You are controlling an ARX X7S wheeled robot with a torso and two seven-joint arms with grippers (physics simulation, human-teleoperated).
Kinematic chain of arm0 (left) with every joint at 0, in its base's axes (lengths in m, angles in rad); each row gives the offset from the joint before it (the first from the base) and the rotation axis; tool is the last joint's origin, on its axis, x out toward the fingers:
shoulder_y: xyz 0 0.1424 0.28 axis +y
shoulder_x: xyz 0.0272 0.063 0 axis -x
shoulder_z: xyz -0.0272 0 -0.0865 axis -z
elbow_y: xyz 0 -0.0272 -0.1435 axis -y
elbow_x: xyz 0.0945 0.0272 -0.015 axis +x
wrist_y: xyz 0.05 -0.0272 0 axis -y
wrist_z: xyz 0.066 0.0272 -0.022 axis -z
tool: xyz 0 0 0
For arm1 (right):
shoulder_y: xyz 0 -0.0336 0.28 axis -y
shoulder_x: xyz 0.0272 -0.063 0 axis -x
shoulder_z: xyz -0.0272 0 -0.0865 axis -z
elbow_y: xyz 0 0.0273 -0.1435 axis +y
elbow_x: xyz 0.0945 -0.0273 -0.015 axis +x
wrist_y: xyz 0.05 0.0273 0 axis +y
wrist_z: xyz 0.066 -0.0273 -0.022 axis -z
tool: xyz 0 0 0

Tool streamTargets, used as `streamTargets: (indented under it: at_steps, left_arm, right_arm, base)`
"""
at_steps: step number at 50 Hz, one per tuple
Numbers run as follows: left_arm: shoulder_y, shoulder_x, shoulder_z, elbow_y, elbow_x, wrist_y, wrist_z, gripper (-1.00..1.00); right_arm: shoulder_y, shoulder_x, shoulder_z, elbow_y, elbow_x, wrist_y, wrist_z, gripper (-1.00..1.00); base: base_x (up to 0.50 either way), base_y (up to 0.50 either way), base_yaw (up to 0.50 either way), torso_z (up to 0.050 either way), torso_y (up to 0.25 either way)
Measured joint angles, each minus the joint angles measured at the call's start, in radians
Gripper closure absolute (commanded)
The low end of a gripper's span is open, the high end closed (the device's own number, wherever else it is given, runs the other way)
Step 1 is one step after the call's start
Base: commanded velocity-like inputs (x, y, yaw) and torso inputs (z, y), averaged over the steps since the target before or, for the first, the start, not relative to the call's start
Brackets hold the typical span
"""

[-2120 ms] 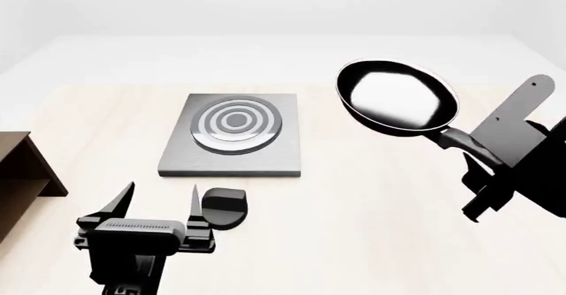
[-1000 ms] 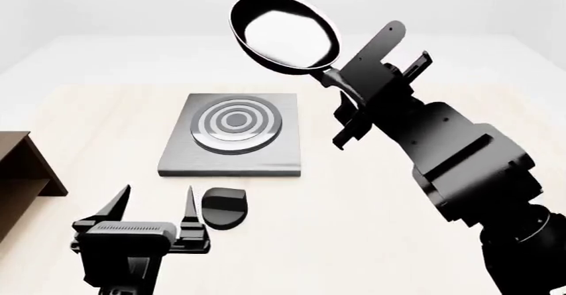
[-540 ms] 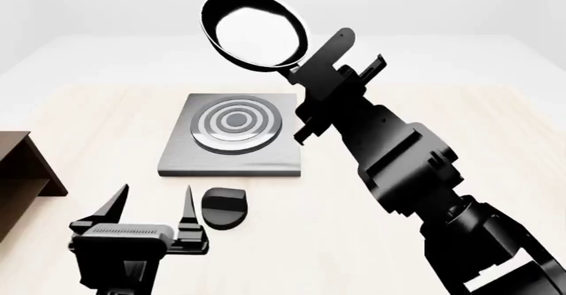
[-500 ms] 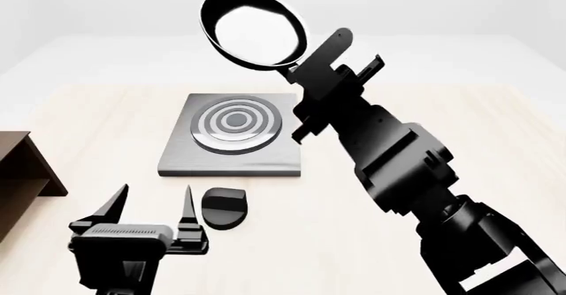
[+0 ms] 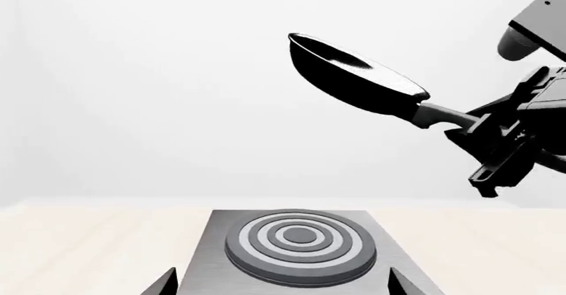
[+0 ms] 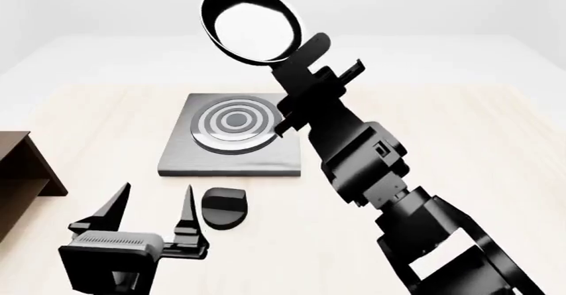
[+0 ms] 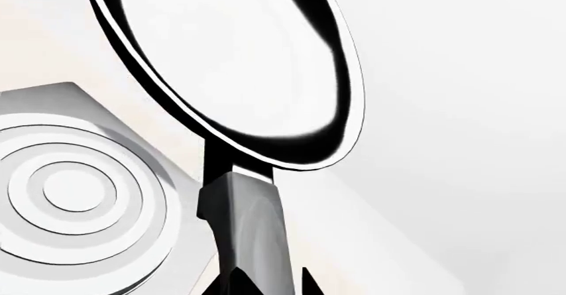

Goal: Turn on the stove and put the frying pan on it.

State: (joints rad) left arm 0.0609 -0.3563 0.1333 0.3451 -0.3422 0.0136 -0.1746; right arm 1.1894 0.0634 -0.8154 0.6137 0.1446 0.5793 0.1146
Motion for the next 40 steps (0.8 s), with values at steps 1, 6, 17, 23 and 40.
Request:
streamTargets:
  at_steps: [1, 6, 17, 23, 40]
  left_arm:
    - [0.001, 0.0, 0.0, 0.0, -0.001, 0.004, 0.002, -1.0]
    - [0.004, -0.001, -0.003, 0.003, -0.006, 0.019, 0.007, -1.0]
    - [0.009, -0.005, -0.007, 0.008, -0.013, 0.041, 0.01, -1.0]
    - [0.01, -0.007, -0.01, 0.012, -0.016, 0.044, 0.008, -1.0]
    - [0.008, -0.01, -0.013, 0.017, -0.028, 0.032, -0.005, -1.0]
  right_arm:
    - [0.002, -0.005, -0.004, 0.011, 0.0, -0.005, 0.005, 1.0]
    - [0.015, -0.026, -0.034, 0.05, 0.009, -0.029, 0.036, 1.0]
    - [0.032, -0.043, -0.12, 0.089, 0.083, -0.057, 0.099, 1.0]
    - [0.036, -0.045, -0.157, 0.09, 0.11, -0.064, 0.124, 1.0]
    - [0.024, -0.038, -0.236, 0.031, 0.157, -0.058, 0.161, 1.0]
  base:
    - [0.0, 0.0, 0.0, 0.0, 0.01]
    - [0.0, 0.0, 0.0, 0.0, -0.209]
    - [0.0, 0.0, 0.0, 0.0, -0.25]
    - [0.0, 0.0, 0.0, 0.0, -0.25]
    - [0.0, 0.0, 0.0, 0.0, -0.005]
